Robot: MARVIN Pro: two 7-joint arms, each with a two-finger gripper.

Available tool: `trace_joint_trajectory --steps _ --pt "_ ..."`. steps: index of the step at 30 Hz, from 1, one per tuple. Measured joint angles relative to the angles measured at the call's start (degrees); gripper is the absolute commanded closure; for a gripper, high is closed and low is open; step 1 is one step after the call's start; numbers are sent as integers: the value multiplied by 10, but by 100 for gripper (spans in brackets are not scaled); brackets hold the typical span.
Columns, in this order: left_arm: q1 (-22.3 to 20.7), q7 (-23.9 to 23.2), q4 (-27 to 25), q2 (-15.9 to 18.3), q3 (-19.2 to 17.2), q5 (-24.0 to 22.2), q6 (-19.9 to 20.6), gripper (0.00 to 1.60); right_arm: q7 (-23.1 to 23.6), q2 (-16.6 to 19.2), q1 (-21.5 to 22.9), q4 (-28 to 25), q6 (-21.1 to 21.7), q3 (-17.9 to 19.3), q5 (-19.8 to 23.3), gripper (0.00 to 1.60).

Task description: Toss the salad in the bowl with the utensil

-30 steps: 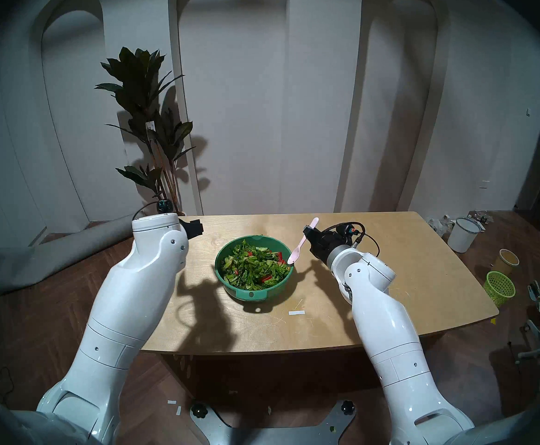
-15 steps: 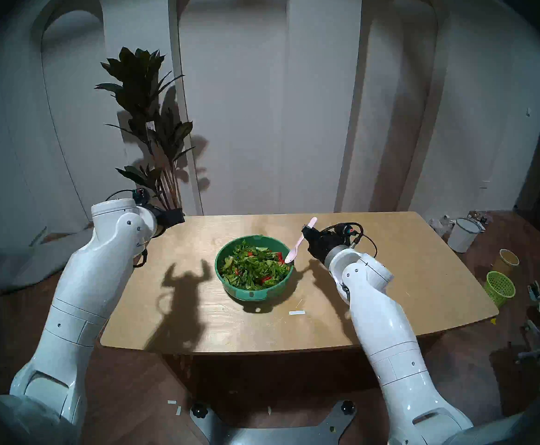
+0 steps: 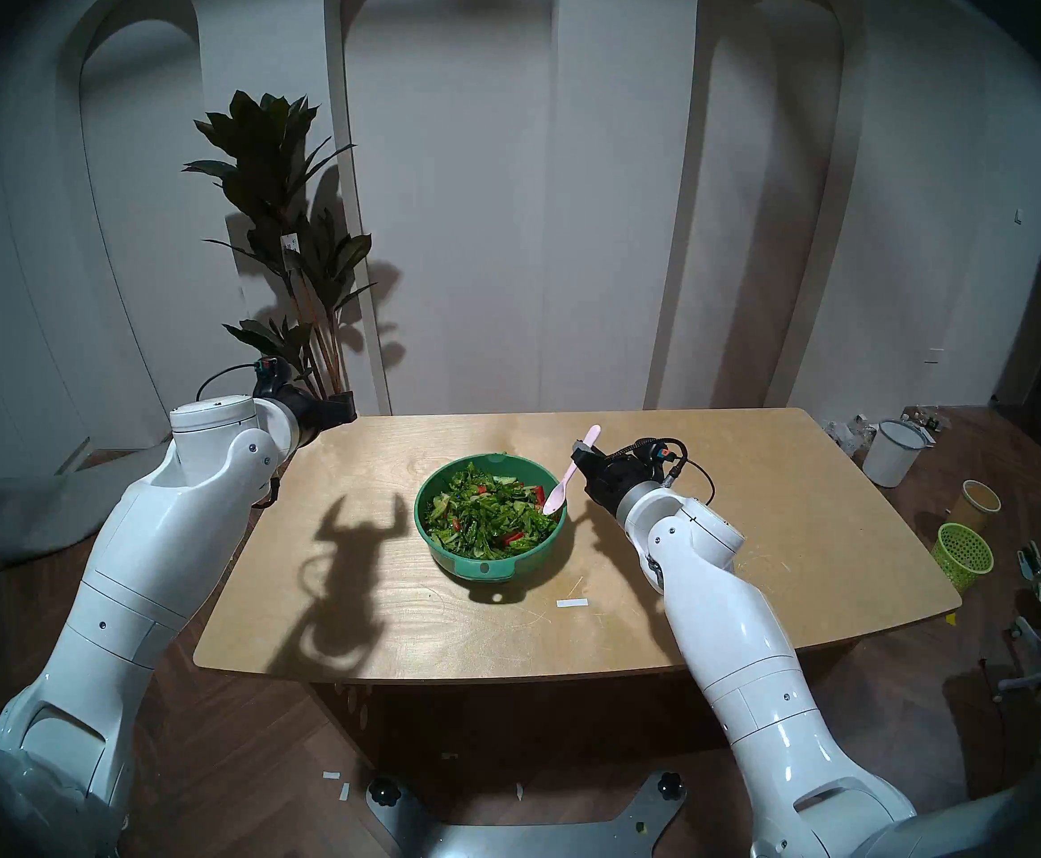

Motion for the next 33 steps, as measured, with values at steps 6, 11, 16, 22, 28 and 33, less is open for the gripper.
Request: trace_joint_trajectory --steps 6,11,16,22,28,33 --pt "1 -12 2 7 0 8 -12 0 40 13 8 20 -25 -4 -5 160" --pt "2 -20 4 10 -1 13 -19 0 87 22 19 55 -40 -10 9 160" --pt "3 -25 5 12 -1 16 -23 0 129 22 33 86 -44 -14 24 160" --pt "4 -28 6 13 -1 18 -25 0 161 18 58 120 -46 -20 35 160" --pt "4 -30 6 14 -1 19 -26 0 183 20 86 157 -46 -22 38 160" --pt "5 -32 6 14 -1 20 -27 0 217 30 114 194 -45 -18 43 160"
